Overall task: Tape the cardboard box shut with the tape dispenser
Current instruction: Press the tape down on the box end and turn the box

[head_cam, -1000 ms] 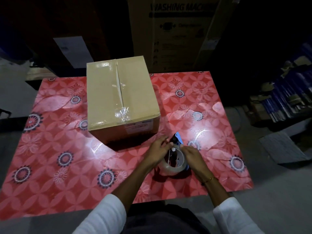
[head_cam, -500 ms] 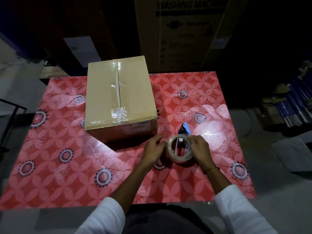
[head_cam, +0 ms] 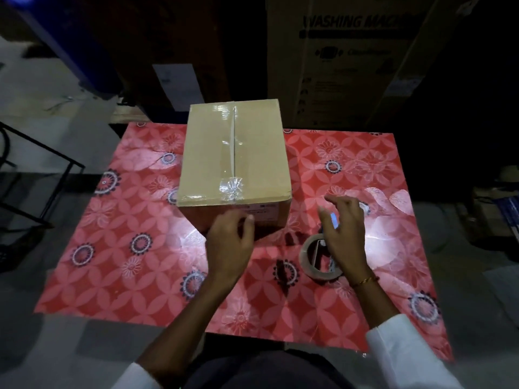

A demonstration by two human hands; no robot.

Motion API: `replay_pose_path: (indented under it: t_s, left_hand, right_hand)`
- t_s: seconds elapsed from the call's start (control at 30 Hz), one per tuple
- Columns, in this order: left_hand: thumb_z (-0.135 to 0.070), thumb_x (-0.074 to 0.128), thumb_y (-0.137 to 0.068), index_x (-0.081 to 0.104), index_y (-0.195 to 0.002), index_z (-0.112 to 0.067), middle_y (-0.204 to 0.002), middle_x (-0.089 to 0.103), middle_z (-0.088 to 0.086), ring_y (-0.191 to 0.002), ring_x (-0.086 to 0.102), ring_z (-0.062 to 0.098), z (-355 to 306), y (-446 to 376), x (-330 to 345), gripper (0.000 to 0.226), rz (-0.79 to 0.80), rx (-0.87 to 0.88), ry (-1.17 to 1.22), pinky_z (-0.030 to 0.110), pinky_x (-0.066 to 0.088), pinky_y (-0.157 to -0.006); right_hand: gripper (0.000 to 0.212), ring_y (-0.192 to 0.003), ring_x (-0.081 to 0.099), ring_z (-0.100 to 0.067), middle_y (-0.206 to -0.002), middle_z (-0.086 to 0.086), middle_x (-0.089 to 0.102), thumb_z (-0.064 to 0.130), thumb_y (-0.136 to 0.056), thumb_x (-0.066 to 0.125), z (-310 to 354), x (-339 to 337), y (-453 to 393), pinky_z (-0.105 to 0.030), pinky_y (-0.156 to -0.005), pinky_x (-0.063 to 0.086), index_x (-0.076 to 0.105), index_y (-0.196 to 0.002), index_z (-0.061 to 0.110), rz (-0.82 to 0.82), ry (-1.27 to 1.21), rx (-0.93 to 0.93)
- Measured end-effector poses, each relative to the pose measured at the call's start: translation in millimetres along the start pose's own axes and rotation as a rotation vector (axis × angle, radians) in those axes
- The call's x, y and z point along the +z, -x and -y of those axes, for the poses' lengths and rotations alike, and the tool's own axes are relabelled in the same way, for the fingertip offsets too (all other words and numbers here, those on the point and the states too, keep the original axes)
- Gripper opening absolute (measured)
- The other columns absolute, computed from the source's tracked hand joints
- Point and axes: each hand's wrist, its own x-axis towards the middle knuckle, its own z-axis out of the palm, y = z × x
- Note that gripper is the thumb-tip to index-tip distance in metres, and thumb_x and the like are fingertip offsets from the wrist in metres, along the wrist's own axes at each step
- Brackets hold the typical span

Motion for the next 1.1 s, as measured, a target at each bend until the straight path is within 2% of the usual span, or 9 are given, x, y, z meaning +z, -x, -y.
replay_pose_path:
  t_s: [0.07,0.13,0.23,0.37,0.57,0.73,0.87,1.0,1.1]
  left_hand:
    - [-0.02,0.06,-0.091,0.062,-0.101,-0.009,-0.101,0.059,0.008,-0.093,0.052,0.019,8.4,-8.9,-22.4,0.015,-0.204,-0.05,0.002,0.024,0.04,-0.078]
    - [-0.022,0.063,-0.09,0.057,-0.12,-0.012,-0.119,0.051,0.011,-0.109,0.049,0.022,26.0,-21.9,-37.1,0.032,-0.3,-0.162,0.088,0.024,0.038,-0.09]
    - [-0.047,0.06,-0.091,0.041,-0.142,-0.03,-0.143,0.045,0.005,-0.13,0.047,0.022,55.6,-38.1,-43.6,0.057,-0.128,-0.272,0.234,0.041,0.042,-0.105]
    - [-0.063,0.057,-0.086,0.023,-0.151,-0.043,-0.16,0.032,-0.005,-0.146,0.031,0.015,72.8,-48.5,-42.6,0.076,0.107,-0.284,0.33,0.05,0.03,-0.117]
    - [-0.067,0.06,-0.082,0.03,-0.149,-0.041,-0.149,0.043,0.001,-0.135,0.045,0.024,65.1,-56.5,-53.2,0.077,0.119,-0.215,0.098,0.053,0.04,-0.108]
    - [-0.07,0.053,-0.083,0.054,-0.133,-0.03,-0.119,0.063,0.007,-0.11,0.059,0.027,32.2,-84.9,-87.4,0.064,-0.079,-0.075,-0.123,0.038,0.045,-0.089]
    - [-0.079,0.042,-0.081,0.061,-0.124,-0.029,-0.101,0.07,0.007,-0.098,0.063,0.029,14.8,-110.4,-114.4,0.069,-0.151,-0.014,-0.208,0.037,0.045,-0.08]
    - [-0.083,0.032,-0.081,0.062,-0.121,-0.03,-0.1,0.072,0.003,-0.097,0.065,0.029,12.7,-135.0,-124.2,0.073,-0.127,-0.007,-0.273,0.039,0.047,-0.077]
    - [-0.082,0.029,-0.083,0.063,-0.114,-0.029,-0.099,0.069,0.005,-0.096,0.063,0.029,9.7,-149.0,-124.8,0.07,-0.134,-0.012,-0.294,0.038,0.047,-0.071]
  right_hand:
    - [0.034,-0.119,0.052,-0.021,-0.125,-0.003,0.051,0.028,-0.099,0.063,22.7,7.8,-6.1,-0.032,-0.096,0.045,0.061,-0.132,0.017,0.052,-0.065,-0.097]
    - [0.045,-0.127,0.049,-0.015,-0.138,-0.002,0.046,0.032,-0.098,0.064,42.8,20.2,-10.4,-0.028,-0.103,0.043,0.054,-0.14,0.02,0.114,-0.109,-0.151]
    - [0.057,-0.145,0.036,-0.015,-0.158,-0.002,0.032,0.039,-0.096,0.066,61.3,38.8,-14.9,-0.028,-0.111,0.035,0.047,-0.148,0.027,0.209,-0.139,-0.19]
    - [0.053,-0.152,0.03,-0.018,-0.167,0.004,0.022,0.056,-0.094,0.058,66.1,55.9,-17.6,-0.051,-0.116,0.04,0.052,-0.142,0.036,0.275,-0.076,-0.253]
    - [0.048,-0.135,0.052,-0.02,-0.151,-0.001,0.054,0.053,-0.093,0.058,82.5,52.5,-25.9,-0.054,-0.108,0.046,0.069,-0.127,0.021,0.195,0.028,-0.319]
    - [0.037,-0.117,0.066,-0.018,-0.135,0.004,0.068,0.047,-0.095,0.06,135.7,19.7,-46.3,-0.043,-0.093,0.057,0.074,-0.119,0.023,0.048,0.078,-0.351]
    - [0.031,-0.099,0.068,-0.013,-0.122,0.011,0.071,0.046,-0.098,0.055,171.2,-2.4,-61.1,-0.035,-0.074,0.056,0.072,-0.116,0.026,-0.036,0.16,-0.373]
    - [0.034,-0.1,0.066,-0.015,-0.123,0.007,0.069,0.045,-0.1,0.053,182.3,1.2,-78.4,-0.042,-0.078,0.057,0.071,-0.119,0.024,-0.025,0.157,-0.363]
    - [0.036,-0.118,0.053,-0.023,-0.127,0.003,0.066,0.045,-0.102,0.052,186.8,8.6,-91.0,-0.037,-0.091,0.044,0.068,-0.125,0.023,-0.007,0.188,-0.352]
